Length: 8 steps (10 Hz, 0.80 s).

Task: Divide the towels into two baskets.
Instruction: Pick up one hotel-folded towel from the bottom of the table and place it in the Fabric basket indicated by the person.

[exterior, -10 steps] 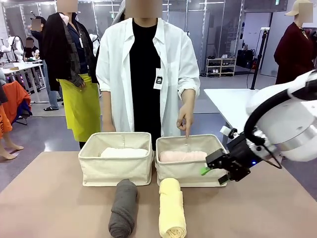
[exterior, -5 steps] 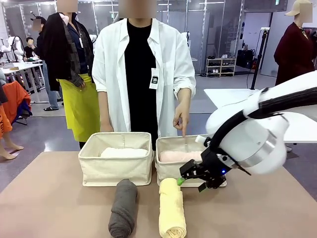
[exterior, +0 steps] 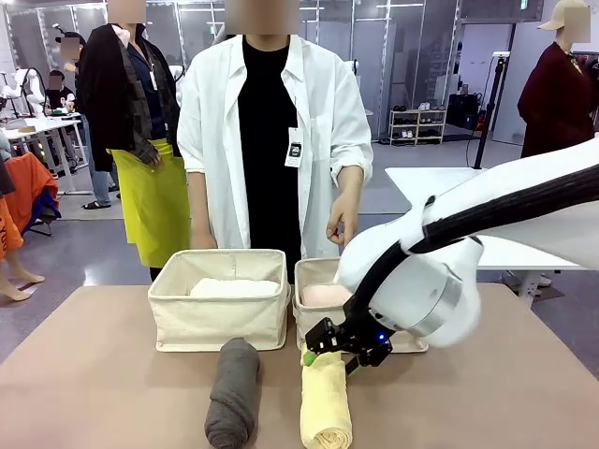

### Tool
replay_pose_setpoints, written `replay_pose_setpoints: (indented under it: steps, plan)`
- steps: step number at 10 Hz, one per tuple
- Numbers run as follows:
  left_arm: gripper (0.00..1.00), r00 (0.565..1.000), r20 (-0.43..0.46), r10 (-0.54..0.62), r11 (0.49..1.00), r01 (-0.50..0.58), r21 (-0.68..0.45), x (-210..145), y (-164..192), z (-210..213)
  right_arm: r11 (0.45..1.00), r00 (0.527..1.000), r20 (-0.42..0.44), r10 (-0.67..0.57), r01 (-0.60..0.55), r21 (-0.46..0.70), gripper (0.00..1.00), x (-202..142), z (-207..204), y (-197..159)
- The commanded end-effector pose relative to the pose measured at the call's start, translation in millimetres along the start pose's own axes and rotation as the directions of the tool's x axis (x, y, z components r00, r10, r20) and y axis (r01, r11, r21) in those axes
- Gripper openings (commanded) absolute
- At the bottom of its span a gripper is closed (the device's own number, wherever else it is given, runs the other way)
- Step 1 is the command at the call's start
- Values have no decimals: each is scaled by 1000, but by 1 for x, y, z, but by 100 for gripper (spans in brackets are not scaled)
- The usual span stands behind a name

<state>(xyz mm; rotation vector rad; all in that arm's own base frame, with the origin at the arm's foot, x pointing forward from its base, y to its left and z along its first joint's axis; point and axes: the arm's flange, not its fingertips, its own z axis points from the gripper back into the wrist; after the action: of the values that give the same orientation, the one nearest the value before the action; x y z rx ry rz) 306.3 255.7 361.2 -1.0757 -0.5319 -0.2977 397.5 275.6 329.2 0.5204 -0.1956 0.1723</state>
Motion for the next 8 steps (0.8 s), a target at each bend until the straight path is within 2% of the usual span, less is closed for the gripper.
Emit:
replay_pose_setpoints:
  steps: [1,3,4,5,6,7,8]
  plan:
    - [96,1000,22,-19,1000,19,-14,-3,-4,1,998,1000,-6,-8,8,-61,100,5,-18,18]
    - [96,1000,22,-19,1000,19,-14,-3,-4,1,994,998,-41,47,-51,-98,100,2,-29,25]
    - [96,1000,22,-19,1000,19,-14,-3,-4,1,991,995,-58,84,-90,-103,84,1,-32,27]
    - [96,1000,22,-19,1000,19,-14,-3,-4,1,990,994,-65,85,-92,-109,80,0,-32,27]
    - [96,1000,22,-19,1000,19,-14,-3,-4,1,988,994,-62,88,-95,-118,65,-1,-34,28]
    - [96,1000,22,-19,1000,19,-14,-3,-4,1,987,994,-61,91,-98,-123,61,-3,-32,30]
    - [96,1000,22,-19,1000,19,-14,-3,-4,1,986,994,-57,93,-99,-132,45,-2,-31,31]
